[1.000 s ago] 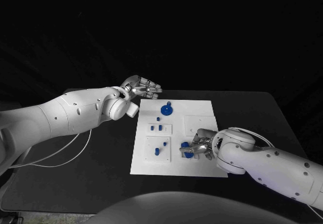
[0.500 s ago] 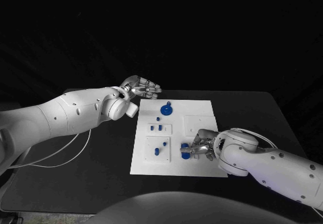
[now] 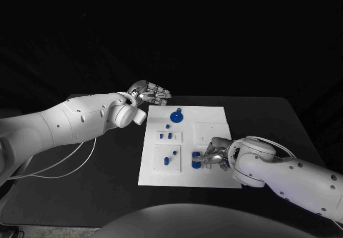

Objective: Assemble the parts on the task board

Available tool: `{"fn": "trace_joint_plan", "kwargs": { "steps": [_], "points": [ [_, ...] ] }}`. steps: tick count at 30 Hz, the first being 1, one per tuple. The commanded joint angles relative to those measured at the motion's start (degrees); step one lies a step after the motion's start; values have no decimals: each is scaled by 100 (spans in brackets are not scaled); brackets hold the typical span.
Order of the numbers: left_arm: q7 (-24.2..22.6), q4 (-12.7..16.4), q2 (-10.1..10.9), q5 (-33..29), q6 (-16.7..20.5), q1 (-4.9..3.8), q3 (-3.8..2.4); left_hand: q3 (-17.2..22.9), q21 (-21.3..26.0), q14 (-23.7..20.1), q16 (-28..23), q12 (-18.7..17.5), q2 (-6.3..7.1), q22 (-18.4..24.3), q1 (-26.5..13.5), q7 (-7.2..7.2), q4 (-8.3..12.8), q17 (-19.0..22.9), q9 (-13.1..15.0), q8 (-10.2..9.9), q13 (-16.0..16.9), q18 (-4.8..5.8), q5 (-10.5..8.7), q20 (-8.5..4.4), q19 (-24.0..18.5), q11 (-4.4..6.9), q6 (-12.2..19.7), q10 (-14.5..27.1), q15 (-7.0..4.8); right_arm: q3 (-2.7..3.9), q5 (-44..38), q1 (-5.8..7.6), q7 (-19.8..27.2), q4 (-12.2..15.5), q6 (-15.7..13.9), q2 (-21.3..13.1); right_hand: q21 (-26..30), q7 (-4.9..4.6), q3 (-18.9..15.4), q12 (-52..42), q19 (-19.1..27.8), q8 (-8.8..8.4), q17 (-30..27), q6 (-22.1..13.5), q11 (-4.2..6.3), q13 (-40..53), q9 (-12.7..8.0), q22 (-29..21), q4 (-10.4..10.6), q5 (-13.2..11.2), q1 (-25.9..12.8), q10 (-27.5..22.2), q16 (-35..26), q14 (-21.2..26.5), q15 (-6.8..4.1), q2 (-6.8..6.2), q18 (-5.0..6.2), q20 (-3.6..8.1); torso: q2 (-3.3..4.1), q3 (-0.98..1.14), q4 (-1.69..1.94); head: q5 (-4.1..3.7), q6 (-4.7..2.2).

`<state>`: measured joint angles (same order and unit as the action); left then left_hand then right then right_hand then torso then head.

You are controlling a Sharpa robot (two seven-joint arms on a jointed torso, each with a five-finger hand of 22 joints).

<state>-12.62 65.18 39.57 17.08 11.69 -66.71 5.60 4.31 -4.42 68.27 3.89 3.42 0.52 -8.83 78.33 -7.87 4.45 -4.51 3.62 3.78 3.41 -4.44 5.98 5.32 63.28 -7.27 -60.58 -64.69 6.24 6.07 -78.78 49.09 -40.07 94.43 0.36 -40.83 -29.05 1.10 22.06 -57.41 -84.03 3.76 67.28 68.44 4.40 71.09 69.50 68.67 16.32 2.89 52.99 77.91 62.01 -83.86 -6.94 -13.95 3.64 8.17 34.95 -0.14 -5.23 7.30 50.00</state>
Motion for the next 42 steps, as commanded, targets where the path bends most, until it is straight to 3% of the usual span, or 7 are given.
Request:
{"fn": "trace_joint_plan", "kwargs": {
  "steps": [1,9,18,27,38,42],
  "points": [
    [-27,12,4,23,-49,0,-4,-29,-8,-41,-29,8,-25,7,-13,3,-5,-8,2,-19,-5,13,-20,9,28,-2,38,45,9,-2,113,-21,-177,118,119,-81,-36,-4,-3,16,-252,5,14,62,10,10,21,11,-81,-11,228,44,-7,-17,-28,-2,-95,41,-3,1,-4,7,0],
    [-3,13,23,30,-45,0,-3,-29,-8,-41,-29,8,-25,7,-13,3,-5,-8,2,-19,-5,13,-20,9,28,-2,38,45,9,8,204,-52,-103,428,107,-338,-94,7,-163,-20,-257,1,54,110,18,35,77,35,-59,-11,350,73,36,-23,-32,-8,-102,47,0,6,-12,25,0],
    [6,16,30,33,-43,0,-3,-31,-11,-41,-29,8,-25,40,7,3,-16,-10,4,-15,-5,11,-13,8,36,-2,37,46,8,18,276,-60,-79,526,188,-424,-111,11,-209,-24,-254,-1,66,120,20,43,104,43,-41,-11,359,76,46,-22,-34,-10,-105,49,7,9,3,23,0],
    [12,17,33,34,-42,0,-2,-31,-12,-40,-29,8,-28,47,2,4,-22,-9,4,-15,-5,12,-14,8,37,-2,35,46,9,20,289,-63,-86,462,217,-414,-131,19,-110,-28,-254,1,78,144,24,51,126,54,-48,-11,384,82,56,-24,-31,30,-111,46,0,-2,5,16,0],
    [23,17,33,36,-52,0,-1,-30,-13,-40,-29,8,-35,51,-4,3,-30,-10,3,-15,-5,12,-9,8,39,-2,37,46,9,20,101,-85,-105,180,130,-253,-132,35,453,-37,-254,-1,92,182,30,60,149,58,-196,-11,304,102,72,-28,-30,217,-125,46,3,3,6,34,0],
    [24,16,33,36,-53,0,-1,-26,-13,-41,-29,7,-32,57,6,4,-28,-9,4,-15,-5,11,-8,7,38,-2,35,48,9,19,123,-93,-99,115,204,-197,-141,40,428,-45,-254,0,98,188,31,65,158,61,-296,-11,349,107,80,-29,-29,162,-128,45,4,-2,3,35,0]
  ]
}}
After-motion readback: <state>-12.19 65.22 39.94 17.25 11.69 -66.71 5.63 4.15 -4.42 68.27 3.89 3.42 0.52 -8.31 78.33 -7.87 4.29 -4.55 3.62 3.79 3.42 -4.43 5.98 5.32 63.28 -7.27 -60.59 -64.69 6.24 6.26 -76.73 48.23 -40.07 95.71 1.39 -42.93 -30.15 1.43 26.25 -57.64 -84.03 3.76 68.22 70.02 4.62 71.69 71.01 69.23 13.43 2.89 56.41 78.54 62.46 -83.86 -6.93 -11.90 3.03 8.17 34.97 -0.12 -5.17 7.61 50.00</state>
